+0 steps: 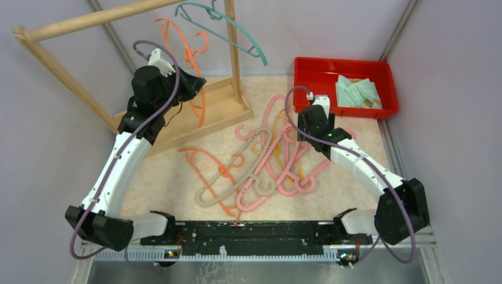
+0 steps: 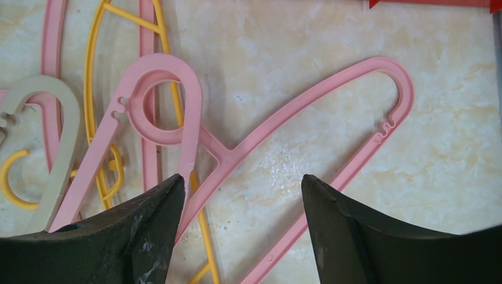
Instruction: Organize the hangers
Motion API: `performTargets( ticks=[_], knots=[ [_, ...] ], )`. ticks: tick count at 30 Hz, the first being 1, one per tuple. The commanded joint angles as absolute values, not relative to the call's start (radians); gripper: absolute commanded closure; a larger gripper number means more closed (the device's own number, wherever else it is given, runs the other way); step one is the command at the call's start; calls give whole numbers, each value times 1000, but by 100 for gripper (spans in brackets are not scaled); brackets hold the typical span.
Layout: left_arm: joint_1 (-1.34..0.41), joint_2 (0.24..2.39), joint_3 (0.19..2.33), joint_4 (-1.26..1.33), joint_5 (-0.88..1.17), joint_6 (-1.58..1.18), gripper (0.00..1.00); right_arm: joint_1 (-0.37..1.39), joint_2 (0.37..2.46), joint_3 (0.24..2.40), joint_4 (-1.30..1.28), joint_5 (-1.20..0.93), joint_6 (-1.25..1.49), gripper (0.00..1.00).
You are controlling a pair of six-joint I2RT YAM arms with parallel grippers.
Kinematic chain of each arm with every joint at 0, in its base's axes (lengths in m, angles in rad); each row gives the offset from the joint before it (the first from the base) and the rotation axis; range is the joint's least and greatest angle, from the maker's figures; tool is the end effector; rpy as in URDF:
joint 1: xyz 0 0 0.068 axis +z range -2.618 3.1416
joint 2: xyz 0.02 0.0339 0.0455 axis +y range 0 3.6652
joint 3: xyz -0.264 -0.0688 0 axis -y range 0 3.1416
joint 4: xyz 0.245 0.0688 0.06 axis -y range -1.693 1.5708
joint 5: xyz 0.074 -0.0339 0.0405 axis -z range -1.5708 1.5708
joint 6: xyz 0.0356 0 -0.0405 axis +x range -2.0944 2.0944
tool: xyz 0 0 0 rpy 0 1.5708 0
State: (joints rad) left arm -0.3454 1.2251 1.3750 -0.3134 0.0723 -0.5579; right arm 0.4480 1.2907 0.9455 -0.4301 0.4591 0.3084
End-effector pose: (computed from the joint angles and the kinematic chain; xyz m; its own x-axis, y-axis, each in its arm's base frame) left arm 0.2550 -0.0945 0.4400 -0.3442 -0.4373 -0.8308 0.2623 0.8049 -0.5323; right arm 0.2534 0.1043 0.2666 -0.6324 -0.0020 -0.7747 0.0933 0.9925 -0.0787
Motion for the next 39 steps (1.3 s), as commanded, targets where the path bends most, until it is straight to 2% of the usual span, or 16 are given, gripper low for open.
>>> performTargets(
  ticks=[1, 13, 26, 32, 39],
  knots=[
    [-274, 1267, 1425, -115, 224, -629, 100, 436, 1240, 999, -430, 511, 285, 27],
    [-245, 1293, 1467, 131, 237, -708, 100, 431, 1285, 1016, -409, 527, 274, 27],
    [-244, 1368, 1530, 147, 140, -780, 100, 422, 1309, 1051, -413, 522, 249, 27],
    [-243, 1384, 1507, 239, 122, -820, 100, 420, 1308, 1055, -422, 515, 245, 26],
    [-244, 1434, 1542, 164, 77, -878, 100, 418, 1304, 1055, -438, 520, 241, 26]
  ],
)
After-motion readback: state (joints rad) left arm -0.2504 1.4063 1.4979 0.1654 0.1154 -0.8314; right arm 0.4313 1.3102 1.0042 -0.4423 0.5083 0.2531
